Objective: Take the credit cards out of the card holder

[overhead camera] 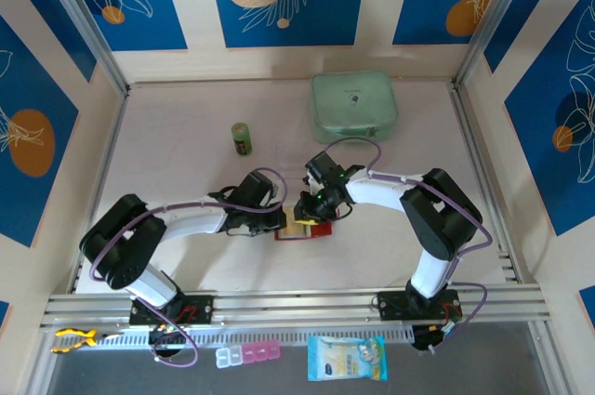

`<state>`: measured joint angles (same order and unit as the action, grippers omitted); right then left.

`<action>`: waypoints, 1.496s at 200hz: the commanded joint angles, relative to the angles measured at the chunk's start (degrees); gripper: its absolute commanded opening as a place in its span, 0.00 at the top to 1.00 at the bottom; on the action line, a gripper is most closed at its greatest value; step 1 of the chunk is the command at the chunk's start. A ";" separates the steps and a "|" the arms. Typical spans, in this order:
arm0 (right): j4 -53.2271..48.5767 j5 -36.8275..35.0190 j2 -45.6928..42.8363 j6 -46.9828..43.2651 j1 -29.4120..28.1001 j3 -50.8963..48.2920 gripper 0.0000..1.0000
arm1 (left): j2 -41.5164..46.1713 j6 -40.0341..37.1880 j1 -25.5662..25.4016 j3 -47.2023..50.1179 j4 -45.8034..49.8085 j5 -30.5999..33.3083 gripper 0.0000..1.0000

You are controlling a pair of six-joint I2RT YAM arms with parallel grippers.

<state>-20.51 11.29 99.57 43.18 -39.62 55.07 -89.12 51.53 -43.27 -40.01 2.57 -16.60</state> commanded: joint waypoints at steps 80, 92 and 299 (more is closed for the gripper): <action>-4.70 -4.51 -1.84 -1.78 0.37 0.74 0.75 | -1.80 -0.13 -0.42 0.63 0.51 0.43 0.99; -4.71 -4.61 -2.10 -1.78 0.32 0.74 0.75 | -2.01 -0.18 -0.45 0.55 0.51 0.41 0.99; -5.54 -5.64 -4.59 -2.16 0.76 -0.27 0.75 | -0.86 -1.14 -0.27 -0.09 4.55 2.37 0.98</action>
<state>-25.36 4.47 97.84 40.75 -39.53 55.48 -90.17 51.51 -43.27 -40.03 1.52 -16.53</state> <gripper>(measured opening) 0.250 0.044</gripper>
